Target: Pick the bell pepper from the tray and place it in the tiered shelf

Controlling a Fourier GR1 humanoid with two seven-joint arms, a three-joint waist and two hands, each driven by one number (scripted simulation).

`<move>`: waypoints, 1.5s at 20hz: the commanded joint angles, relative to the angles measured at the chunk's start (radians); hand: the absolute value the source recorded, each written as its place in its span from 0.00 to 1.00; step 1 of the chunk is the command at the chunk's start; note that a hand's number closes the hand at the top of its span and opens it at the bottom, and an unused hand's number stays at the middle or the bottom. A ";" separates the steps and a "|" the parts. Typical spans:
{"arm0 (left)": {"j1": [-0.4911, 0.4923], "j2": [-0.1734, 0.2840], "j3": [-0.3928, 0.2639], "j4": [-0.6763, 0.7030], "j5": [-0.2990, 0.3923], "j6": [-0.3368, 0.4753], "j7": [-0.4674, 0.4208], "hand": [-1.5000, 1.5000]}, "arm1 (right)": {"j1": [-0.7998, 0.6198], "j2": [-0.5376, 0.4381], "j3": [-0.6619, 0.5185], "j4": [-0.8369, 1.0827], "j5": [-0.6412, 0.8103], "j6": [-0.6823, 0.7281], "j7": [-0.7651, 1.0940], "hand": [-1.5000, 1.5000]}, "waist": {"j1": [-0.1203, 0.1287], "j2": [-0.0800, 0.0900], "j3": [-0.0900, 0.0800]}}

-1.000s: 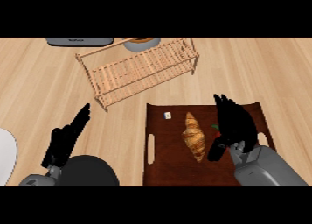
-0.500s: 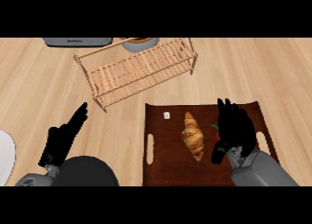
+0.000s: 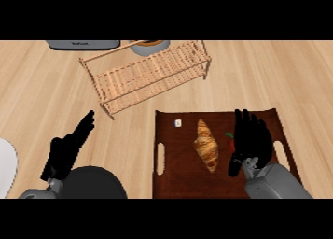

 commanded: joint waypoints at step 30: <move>-0.041 -0.109 0.084 -0.003 -0.123 -0.048 0.051 0.50 | -0.057 0.164 -0.140 0.246 0.327 -0.086 -0.216 1.00 | -0.001 0.001 0.000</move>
